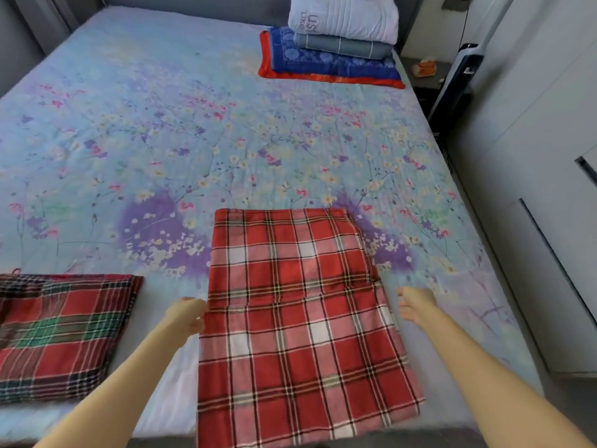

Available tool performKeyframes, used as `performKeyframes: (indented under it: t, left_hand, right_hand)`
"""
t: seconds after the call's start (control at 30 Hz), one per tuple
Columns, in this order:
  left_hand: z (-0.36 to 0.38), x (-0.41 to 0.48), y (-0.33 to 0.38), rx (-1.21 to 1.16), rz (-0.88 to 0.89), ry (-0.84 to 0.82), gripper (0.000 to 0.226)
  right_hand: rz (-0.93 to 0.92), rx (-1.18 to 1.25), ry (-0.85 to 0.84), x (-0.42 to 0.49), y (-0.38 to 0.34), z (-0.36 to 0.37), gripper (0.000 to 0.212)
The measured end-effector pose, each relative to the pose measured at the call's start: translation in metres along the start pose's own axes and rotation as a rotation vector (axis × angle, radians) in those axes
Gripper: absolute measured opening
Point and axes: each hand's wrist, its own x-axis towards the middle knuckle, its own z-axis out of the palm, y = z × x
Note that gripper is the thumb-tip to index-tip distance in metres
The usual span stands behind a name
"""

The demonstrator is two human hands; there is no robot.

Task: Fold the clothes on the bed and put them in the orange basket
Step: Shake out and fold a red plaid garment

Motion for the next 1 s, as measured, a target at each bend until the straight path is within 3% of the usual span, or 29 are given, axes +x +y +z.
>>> performKeyframes:
  t: [0.17, 0.27, 0.37, 0.47, 0.53, 0.6, 0.63, 0.7, 0.77, 0.83, 0.9, 0.93, 1.0]
  left_hand:
    - [0.037, 0.037, 0.038, 0.467, 0.299, 0.165, 0.013]
    - [0.069, 0.063, 0.064, 0.650, 0.442, 0.174, 0.023]
    - [0.110, 0.095, 0.089, 0.726, 0.522, 0.096, 0.028]
    - [0.151, 0.123, 0.108, 0.852, 0.515, -0.055, 0.029]
    - [0.174, 0.143, 0.113, 1.003, 0.472, -0.177, 0.031]
    - [0.189, 0.154, 0.112, 1.238, 0.480, -0.197, 0.033]
    - [0.195, 0.161, 0.113, 1.318, 0.510, -0.160, 0.033]
    - [0.205, 0.168, 0.124, 1.312, 0.493, -0.116, 0.033]
    - [0.210, 0.167, 0.141, 1.003, 0.401, -0.080, 0.047]
    - [0.211, 0.159, 0.163, 0.670, 0.478, 0.119, 0.051]
    - [0.209, 0.151, 0.189, 0.575, 0.698, 0.388, 0.041]
    - [0.206, 0.149, 0.198, 0.548, 0.789, 0.435, 0.035]
    - [0.208, 0.154, 0.210, 0.618, 0.872, 0.330, 0.025]
  right_hand:
    - [-0.196, -0.432, 0.042, 0.045, -0.028, 0.043, 0.026]
    - [-0.253, -0.493, 0.024, 0.077, -0.046, 0.068, 0.035]
    - [-0.255, -0.499, -0.010, 0.122, -0.064, 0.095, 0.031]
    - [-0.218, -0.478, -0.012, 0.165, -0.080, 0.118, 0.068]
    - [-0.182, -0.378, -0.049, 0.191, -0.095, 0.132, 0.076]
    - [-0.147, -0.265, -0.098, 0.214, -0.107, 0.144, 0.082]
    - [-0.141, -0.216, -0.127, 0.224, -0.113, 0.150, 0.077]
    - [-0.220, -0.121, -0.175, 0.229, -0.129, 0.160, 0.046]
    - [-0.374, -0.110, -0.264, 0.206, -0.139, 0.164, 0.022]
    - [-0.589, -0.248, -0.412, 0.166, -0.135, 0.156, 0.014]
    - [-0.728, -0.442, -0.774, 0.130, -0.118, 0.139, 0.016]
    - [-0.733, -0.573, -0.984, 0.113, -0.108, 0.129, 0.022]
    - [-0.649, -0.884, -1.364, 0.101, -0.093, 0.111, 0.030]
